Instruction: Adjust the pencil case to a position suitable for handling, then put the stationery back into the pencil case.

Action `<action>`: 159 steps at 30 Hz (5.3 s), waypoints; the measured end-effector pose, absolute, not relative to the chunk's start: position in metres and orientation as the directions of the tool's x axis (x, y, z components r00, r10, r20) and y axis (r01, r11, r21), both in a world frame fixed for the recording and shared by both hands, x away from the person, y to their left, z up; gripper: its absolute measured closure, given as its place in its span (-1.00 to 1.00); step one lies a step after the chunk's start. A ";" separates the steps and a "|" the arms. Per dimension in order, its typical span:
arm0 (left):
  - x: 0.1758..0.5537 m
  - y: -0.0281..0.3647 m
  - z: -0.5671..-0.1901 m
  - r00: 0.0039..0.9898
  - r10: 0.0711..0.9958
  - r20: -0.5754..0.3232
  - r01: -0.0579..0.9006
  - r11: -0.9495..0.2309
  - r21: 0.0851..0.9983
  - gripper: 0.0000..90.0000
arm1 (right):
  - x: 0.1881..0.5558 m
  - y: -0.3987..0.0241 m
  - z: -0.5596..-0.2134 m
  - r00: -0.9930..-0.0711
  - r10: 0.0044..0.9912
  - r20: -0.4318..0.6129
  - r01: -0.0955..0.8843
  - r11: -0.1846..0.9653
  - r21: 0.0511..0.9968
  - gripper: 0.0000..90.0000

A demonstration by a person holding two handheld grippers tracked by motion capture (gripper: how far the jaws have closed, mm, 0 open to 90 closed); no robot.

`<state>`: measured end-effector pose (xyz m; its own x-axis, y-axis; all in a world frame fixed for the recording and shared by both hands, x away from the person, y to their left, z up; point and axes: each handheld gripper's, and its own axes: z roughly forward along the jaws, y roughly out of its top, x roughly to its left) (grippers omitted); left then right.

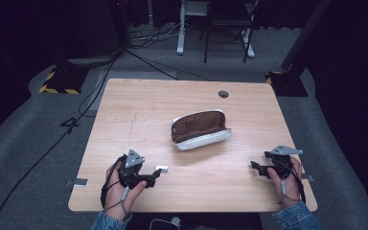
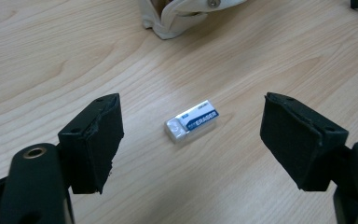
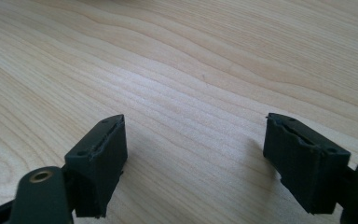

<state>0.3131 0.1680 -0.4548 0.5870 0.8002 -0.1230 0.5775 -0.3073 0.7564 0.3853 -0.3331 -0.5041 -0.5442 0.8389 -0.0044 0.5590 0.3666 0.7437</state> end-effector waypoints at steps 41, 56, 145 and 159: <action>0.344 0.125 -0.494 0.601 0.799 -0.018 0.613 -0.446 0.652 0.02 | 0.385 -0.333 -0.504 -0.544 0.839 -0.004 0.559 0.366 0.744 -0.52; 0.344 0.133 -0.486 0.619 0.784 -0.053 0.595 -0.424 0.683 0.63 | 0.385 -0.333 -0.504 -0.544 0.839 -0.004 0.559 0.367 0.744 -0.52; 0.434 0.057 -0.386 0.785 0.620 0.003 0.379 -0.484 0.789 0.62 | 0.386 -0.332 -0.504 -0.538 0.843 -0.007 0.560 0.364 0.744 -0.53; 0.459 0.035 -0.402 0.785 0.619 0.000 0.401 -0.508 0.763 0.62 | 0.386 -0.332 -0.504 -0.538 0.843 -0.007 0.560 0.364 0.744 -0.53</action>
<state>0.4586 0.0352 -0.4024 0.7851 0.6193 -0.0004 0.4007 -0.5075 0.7628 0.3858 -0.3319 -0.5043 -0.5382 0.8428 -0.0067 0.5603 0.3637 0.7442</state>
